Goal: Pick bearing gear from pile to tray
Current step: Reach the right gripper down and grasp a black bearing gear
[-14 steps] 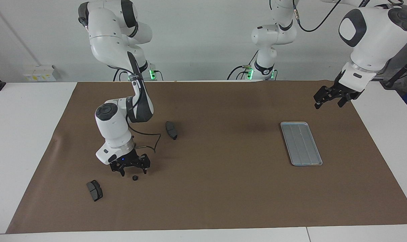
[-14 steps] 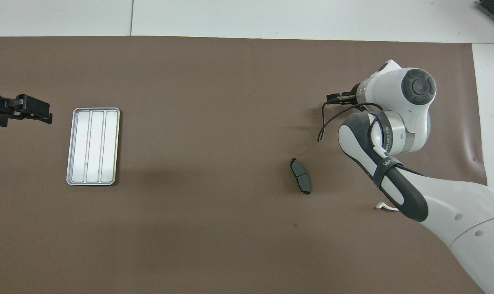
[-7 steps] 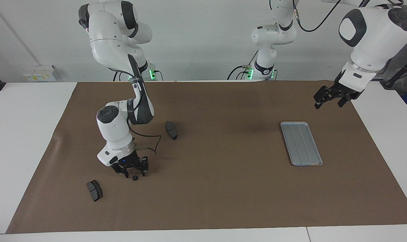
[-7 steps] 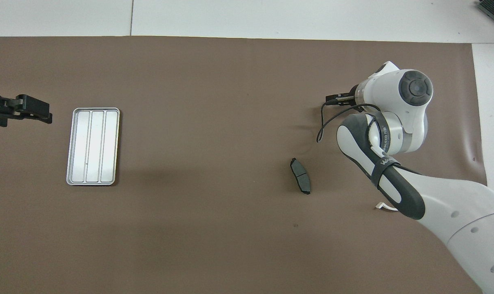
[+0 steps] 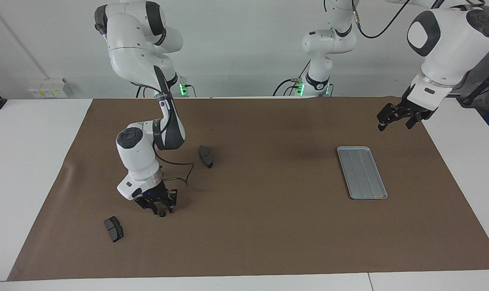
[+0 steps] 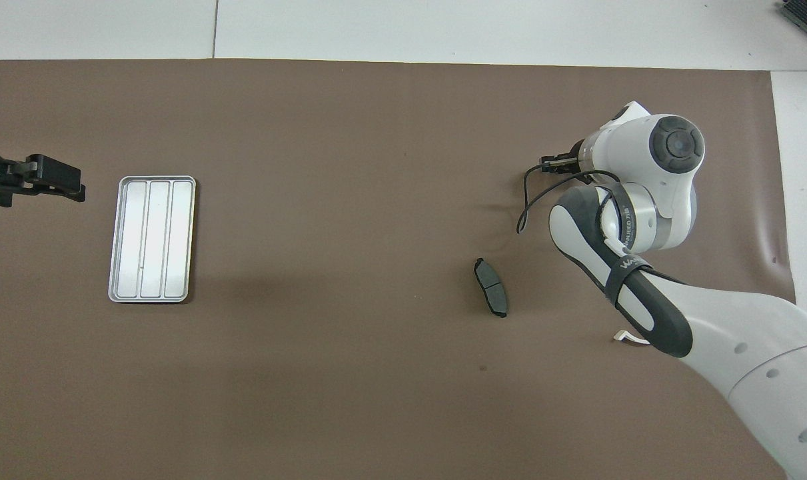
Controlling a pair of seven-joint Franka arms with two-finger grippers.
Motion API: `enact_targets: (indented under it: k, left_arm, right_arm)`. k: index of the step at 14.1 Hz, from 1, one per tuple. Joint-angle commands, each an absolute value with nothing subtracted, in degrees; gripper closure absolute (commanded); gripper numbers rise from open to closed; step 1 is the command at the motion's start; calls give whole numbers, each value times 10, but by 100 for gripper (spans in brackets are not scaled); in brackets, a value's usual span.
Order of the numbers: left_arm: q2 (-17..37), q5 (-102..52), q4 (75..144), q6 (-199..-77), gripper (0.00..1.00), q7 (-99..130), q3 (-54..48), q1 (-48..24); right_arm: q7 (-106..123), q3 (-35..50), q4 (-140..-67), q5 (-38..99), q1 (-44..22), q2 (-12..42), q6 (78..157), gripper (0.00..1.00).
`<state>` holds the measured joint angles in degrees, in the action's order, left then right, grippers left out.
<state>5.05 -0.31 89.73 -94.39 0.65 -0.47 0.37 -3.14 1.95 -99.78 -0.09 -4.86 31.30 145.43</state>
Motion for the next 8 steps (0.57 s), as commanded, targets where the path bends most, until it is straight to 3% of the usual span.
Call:
enact_targets:
  k: [1, 5, 7, 8]
  left_arm:
    - [33, 8, 918, -952, 0, 5, -4, 4]
    - [33, 8, 918, -952, 0, 4, -4, 3]
    - [33, 8, 918, -952, 0, 5, -4, 3]
    - [33, 8, 918, -952, 0, 5, -4, 3]
  right_arm:
    - [-27, 25, -994, 7, -42, 323, 1472, 45]
    - [-24, 25, -994, 7, -41, 326, 1473, 45]
    - [-24, 25, -994, 7, -41, 326, 1473, 52]
    - [-24, 24, -994, 7, -41, 326, 1475, 63]
